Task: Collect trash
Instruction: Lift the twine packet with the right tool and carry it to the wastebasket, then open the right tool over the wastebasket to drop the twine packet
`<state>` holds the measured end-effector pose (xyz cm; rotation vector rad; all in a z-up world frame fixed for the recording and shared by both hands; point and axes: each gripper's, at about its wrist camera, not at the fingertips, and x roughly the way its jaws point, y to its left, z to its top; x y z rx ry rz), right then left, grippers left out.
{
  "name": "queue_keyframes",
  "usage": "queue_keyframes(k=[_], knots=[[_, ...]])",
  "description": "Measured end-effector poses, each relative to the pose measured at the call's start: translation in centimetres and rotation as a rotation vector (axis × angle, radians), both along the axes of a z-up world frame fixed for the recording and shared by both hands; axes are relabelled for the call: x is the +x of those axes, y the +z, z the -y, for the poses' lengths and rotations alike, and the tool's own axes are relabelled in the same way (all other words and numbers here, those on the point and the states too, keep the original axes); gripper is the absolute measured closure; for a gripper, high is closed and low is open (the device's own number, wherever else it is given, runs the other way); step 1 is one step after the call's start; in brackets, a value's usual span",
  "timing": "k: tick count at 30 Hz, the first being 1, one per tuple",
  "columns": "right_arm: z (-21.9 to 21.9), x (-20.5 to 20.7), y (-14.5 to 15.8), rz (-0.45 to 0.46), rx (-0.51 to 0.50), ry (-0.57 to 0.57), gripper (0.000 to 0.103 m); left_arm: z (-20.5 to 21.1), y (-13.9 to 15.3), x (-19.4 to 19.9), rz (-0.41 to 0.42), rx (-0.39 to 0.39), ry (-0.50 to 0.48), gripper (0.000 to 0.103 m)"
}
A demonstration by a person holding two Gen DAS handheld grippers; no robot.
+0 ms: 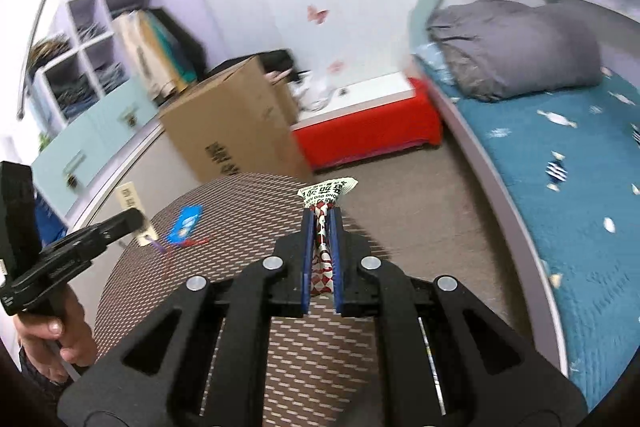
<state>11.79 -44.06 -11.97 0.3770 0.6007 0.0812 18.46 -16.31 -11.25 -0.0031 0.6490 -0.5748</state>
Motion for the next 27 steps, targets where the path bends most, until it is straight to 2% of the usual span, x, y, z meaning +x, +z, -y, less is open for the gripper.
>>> queue_keyframes(k=[4, 8, 16, 19, 20, 21, 22, 23, 27], knots=[[4.0, -1.3, -1.7, -0.036, 0.015, -0.079, 0.095, 4.5, 0.4, -0.6, 0.008, 0.007, -0.075, 0.103], [7.6, -1.8, -5.2, -0.102, 0.067, -0.132, 0.095, 9.0, -0.2, -0.8, -0.013, 0.023, -0.143, 0.103], [11.0, 0.1, -15.1, -0.299, 0.159, -0.178, 0.095, 16.0, -3.7, -0.7, -0.084, 0.088, -0.222, 0.103], [12.4, 1.0, -19.6, -0.368, 0.237, -0.189, 0.091, 18.1, -5.4, -0.4, -0.114, 0.119, -0.246, 0.103], [12.8, 1.2, -20.7, -0.384, 0.260, -0.196, 0.087, 18.7, -5.9, -0.3, -0.122, 0.127, -0.250, 0.103], [13.5, 1.2, -22.1, -0.400, 0.301, -0.208, 0.074, 19.4, -6.5, -0.2, -0.132, 0.138, -0.253, 0.103], [14.1, 1.1, -23.1, -0.407, 0.329, -0.226, 0.033, 20.1, -7.2, 0.0, -0.148, 0.147, -0.260, 0.103], [14.6, 0.8, -23.8, -0.407, 0.347, -0.249, 0.022, 20.7, -7.6, 0.2, -0.158, 0.154, -0.265, 0.103], [16.0, -1.0, -24.4, -0.388, 0.387, -0.302, 0.022, 23.3, -10.3, 0.9, -0.205, 0.203, -0.289, 0.103]])
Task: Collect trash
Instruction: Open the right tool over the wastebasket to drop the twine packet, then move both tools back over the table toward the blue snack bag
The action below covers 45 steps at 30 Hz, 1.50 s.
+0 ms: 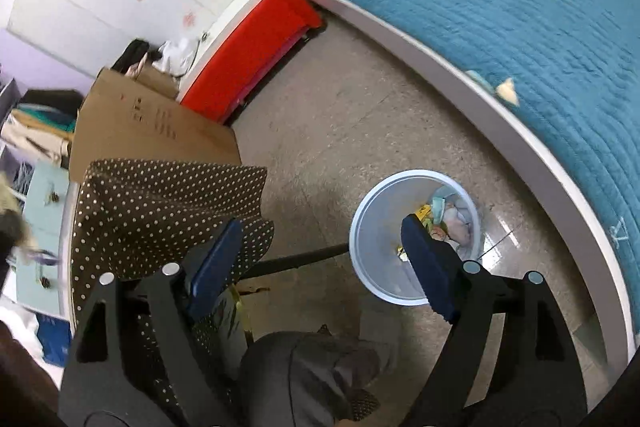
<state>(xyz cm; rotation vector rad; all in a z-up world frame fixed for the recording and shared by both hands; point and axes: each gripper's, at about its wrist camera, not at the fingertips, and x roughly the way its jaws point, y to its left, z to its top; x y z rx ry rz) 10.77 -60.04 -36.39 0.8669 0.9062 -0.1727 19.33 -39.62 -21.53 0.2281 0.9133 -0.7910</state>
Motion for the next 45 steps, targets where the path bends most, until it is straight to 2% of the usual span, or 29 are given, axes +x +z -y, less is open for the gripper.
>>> queue_keyframes(k=[7, 13, 14, 16, 17, 18, 20, 28, 39, 45], knots=[[2.3, -2.5, 2.9, 0.053, -0.036, -0.064, 0.019, 3.9, -4.5, 1.1, -0.092, 0.074, -0.052, 0.103], [2.9, -3.6, 5.0, 0.096, -0.062, -0.085, 0.015, 6.5, -6.9, 2.2, -0.141, 0.123, -0.086, 0.102], [3.0, -3.5, 5.2, 0.100, -0.062, -0.086, 0.013, 6.8, -7.3, 2.5, -0.146, 0.129, -0.089, 0.099], [2.8, -3.4, 5.5, 0.103, -0.067, -0.089, 0.009, 7.2, -7.8, 3.2, -0.155, 0.158, -0.073, 0.062], [2.8, -3.4, 5.6, 0.102, -0.069, -0.091, 0.007, 7.2, -7.8, 3.4, -0.153, 0.165, -0.052, 0.021], [2.8, -3.4, 5.6, 0.103, -0.070, -0.090, 0.007, 6.9, -7.5, 3.7, -0.138, 0.159, -0.014, 0.010], [2.5, -3.3, 5.8, 0.105, -0.069, -0.090, 0.006, 6.4, -6.6, 4.0, -0.115, 0.121, 0.003, 0.010], [0.4, -2.6, 7.4, 0.087, -0.119, -0.076, 0.006, 3.5, -3.0, 3.3, -0.027, 0.075, 0.061, 0.010], [-5.5, -0.8, 13.7, 0.153, -0.215, 0.019, 0.006, -3.4, 2.2, 0.8, 0.107, 0.022, 0.118, 0.009], [-10.3, 0.8, 17.4, 0.205, -0.254, 0.097, 0.006, -8.6, 4.3, 0.6, 0.112, -0.014, 0.174, 0.009]])
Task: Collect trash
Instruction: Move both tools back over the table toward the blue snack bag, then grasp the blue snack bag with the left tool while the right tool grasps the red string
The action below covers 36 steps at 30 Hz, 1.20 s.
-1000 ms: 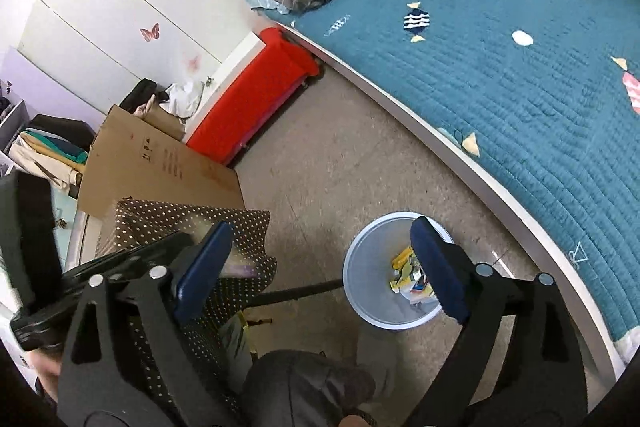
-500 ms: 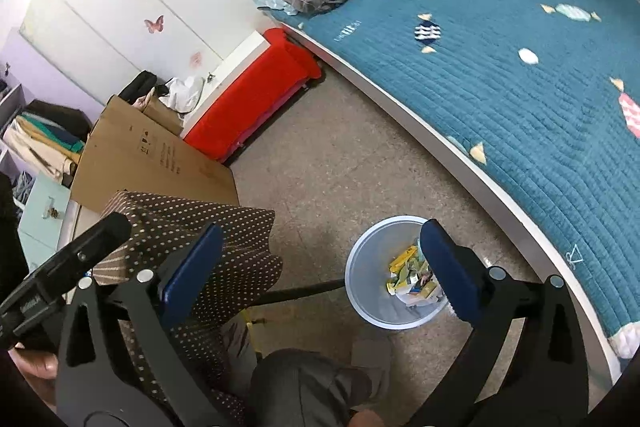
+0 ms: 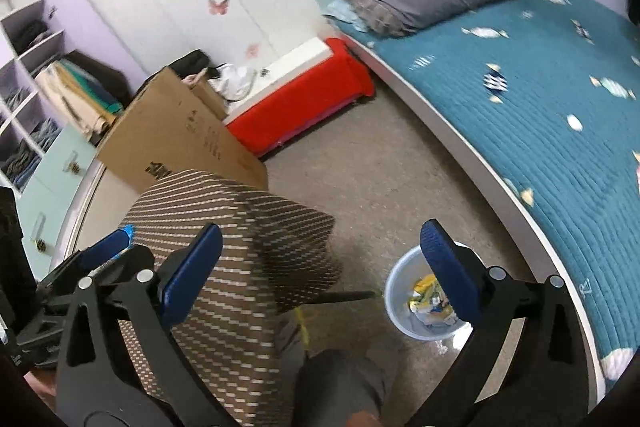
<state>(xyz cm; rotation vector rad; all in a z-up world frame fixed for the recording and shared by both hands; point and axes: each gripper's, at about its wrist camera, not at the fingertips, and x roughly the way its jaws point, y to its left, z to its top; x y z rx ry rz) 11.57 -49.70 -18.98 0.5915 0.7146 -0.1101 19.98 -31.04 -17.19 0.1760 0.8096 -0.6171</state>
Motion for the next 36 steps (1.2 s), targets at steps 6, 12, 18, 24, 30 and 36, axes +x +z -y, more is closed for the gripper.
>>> queue_keyframes(k=[6, 12, 18, 24, 30, 36], knots=[[-5.3, 2.4, 2.0, 0.015, -0.053, 0.112, 0.006, -6.3, 1.4, -0.2, 0.033, -0.032, 0.092, 0.008], [-11.4, 5.2, 2.7, 0.012, -0.087, 0.250, 0.006, -13.4, 1.7, 0.2, 0.038, -0.053, 0.203, 0.008], [-18.0, 8.2, 2.3, 0.014, -0.141, 0.419, 0.006, -20.6, 1.1, 0.7, 0.044, -0.049, 0.332, 0.008], [-25.2, 11.9, 0.6, 0.005, -0.253, 0.630, 0.006, -27.5, -0.7, 1.4, 0.005, -0.048, 0.465, 0.008], [-31.1, 15.3, -1.7, -0.009, -0.351, 0.785, 0.010, -32.8, -2.5, 2.6, -0.031, -0.039, 0.571, 0.008], [-35.0, 18.1, -4.1, -0.036, -0.435, 0.867, 0.048, -35.6, -3.4, 3.9, -0.045, -0.032, 0.616, 0.008]])
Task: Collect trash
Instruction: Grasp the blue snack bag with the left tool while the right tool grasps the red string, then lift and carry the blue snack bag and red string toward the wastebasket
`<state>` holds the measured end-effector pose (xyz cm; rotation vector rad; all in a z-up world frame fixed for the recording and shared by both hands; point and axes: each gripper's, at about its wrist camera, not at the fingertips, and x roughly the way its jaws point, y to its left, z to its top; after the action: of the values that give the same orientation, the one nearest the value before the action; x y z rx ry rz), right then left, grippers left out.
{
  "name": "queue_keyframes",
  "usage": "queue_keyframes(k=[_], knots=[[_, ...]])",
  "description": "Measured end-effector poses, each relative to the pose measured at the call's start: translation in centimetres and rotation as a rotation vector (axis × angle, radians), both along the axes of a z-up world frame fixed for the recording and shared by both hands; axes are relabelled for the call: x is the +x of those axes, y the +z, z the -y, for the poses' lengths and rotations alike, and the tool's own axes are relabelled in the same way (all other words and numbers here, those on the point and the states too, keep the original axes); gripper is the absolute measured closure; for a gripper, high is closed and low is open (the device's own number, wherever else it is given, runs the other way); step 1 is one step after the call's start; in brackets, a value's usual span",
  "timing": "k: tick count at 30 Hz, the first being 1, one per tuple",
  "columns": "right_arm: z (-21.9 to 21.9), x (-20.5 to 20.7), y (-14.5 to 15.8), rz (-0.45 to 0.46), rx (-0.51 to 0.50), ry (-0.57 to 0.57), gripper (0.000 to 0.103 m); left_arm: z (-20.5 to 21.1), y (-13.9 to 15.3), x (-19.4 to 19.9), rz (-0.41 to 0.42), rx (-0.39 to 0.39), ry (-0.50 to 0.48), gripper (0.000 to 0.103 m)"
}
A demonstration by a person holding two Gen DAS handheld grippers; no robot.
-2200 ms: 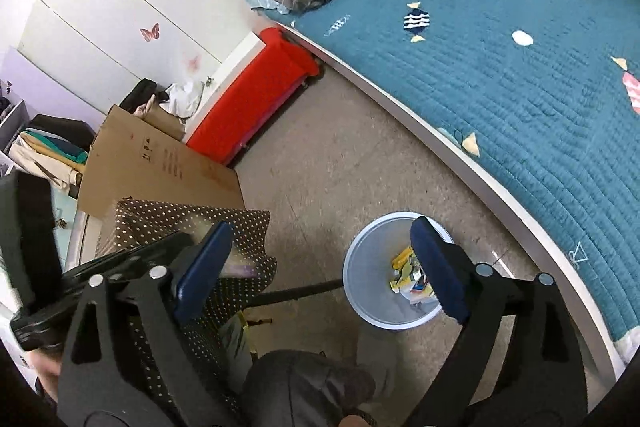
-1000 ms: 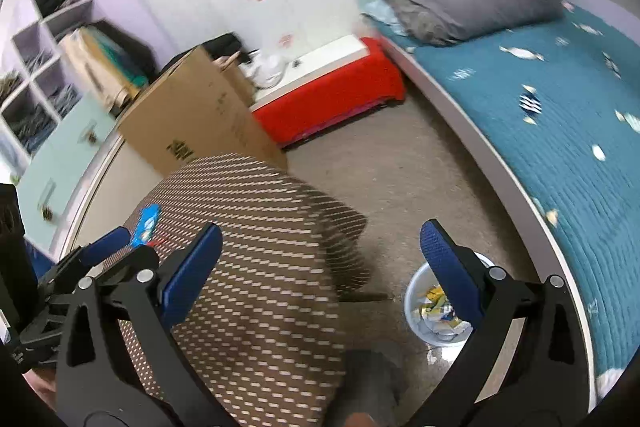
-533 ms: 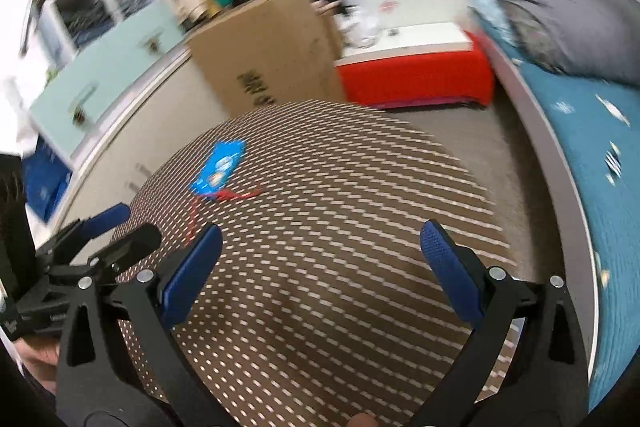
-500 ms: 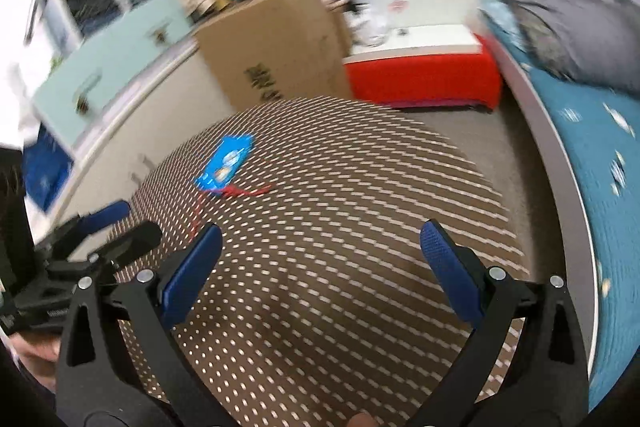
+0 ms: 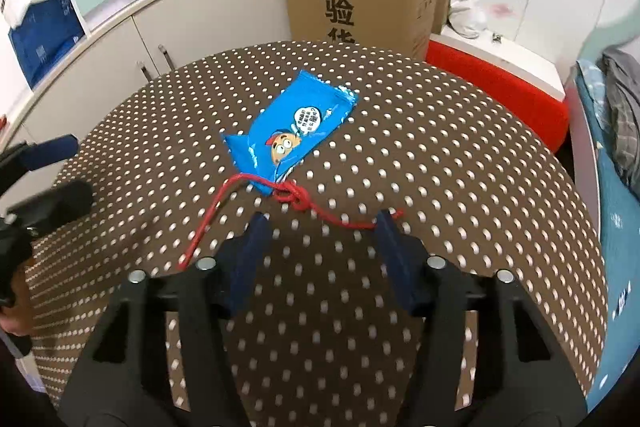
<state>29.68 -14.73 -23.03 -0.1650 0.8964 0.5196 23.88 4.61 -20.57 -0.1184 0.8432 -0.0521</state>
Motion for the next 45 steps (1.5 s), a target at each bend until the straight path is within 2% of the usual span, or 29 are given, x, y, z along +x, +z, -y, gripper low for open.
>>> queue_keyframes(k=[2, 6, 8, 10, 13, 17, 23, 25, 26, 27, 28, 29, 31, 33, 45], knots=[[-0.5, 0.6, -0.1, -0.013, 0.009, 0.019, 0.053, -0.5, -0.1, 0.5, -0.001, 0.003, 0.004, 0.008], [-2.2, 0.7, -0.2, 0.016, -0.043, 0.081, 0.067, -0.5, -0.1, 1.4, -0.001, 0.009, 0.008, 0.008], [-2.9, 0.5, -0.2, 0.033, -0.071, 0.106, 0.085, -0.3, -0.1, 2.1, 0.002, 0.009, 0.008, 0.008], [-3.1, 0.3, -0.2, 0.038, -0.077, 0.117, 0.094, 0.0, -0.1, 2.8, 0.002, 0.009, 0.004, 0.008], [-2.6, -0.5, -0.3, 0.047, -0.074, 0.101, 0.095, 1.0, -0.2, 4.7, 0.005, 0.018, -0.025, 0.008], [-0.1, -2.0, -0.2, 0.037, -0.016, 0.032, 0.095, 2.8, -0.8, 7.2, -0.005, 0.039, -0.080, 0.008], [3.5, -3.5, -0.2, 0.020, 0.031, -0.067, 0.095, 6.1, -2.5, 10.3, -0.035, 0.100, -0.152, 0.008], [4.2, -3.8, 0.1, 0.021, 0.041, -0.090, 0.095, 7.0, -3.3, 10.9, -0.056, 0.126, -0.179, 0.021], [4.6, -3.9, 0.2, 0.020, 0.045, -0.101, 0.095, 7.5, -3.9, 11.3, -0.080, 0.138, -0.199, 0.036], [5.1, -4.1, 0.4, 0.021, 0.057, -0.112, 0.095, 8.0, -3.8, 11.1, -0.062, 0.167, -0.208, 0.045], [5.5, -4.2, 0.5, 0.021, 0.065, -0.121, 0.096, 8.2, -3.7, 11.0, -0.058, 0.162, -0.219, 0.050], [6.0, -4.4, 0.7, 0.025, 0.067, -0.137, 0.096, 8.5, -3.5, 10.9, -0.061, 0.155, -0.232, 0.063], [6.8, -4.6, 1.0, 0.028, 0.079, -0.157, 0.096, 8.9, -3.0, 10.3, -0.070, 0.135, -0.251, 0.067], [7.8, -5.3, 1.4, 0.034, 0.099, -0.175, 0.096, 8.9, -2.7, 9.2, -0.062, 0.122, -0.254, 0.078], [14.2, -10.6, 5.8, 0.123, 0.160, -0.263, 0.095, 8.8, -1.1, 0.2, -0.007, 0.011, -0.246, 0.078]])
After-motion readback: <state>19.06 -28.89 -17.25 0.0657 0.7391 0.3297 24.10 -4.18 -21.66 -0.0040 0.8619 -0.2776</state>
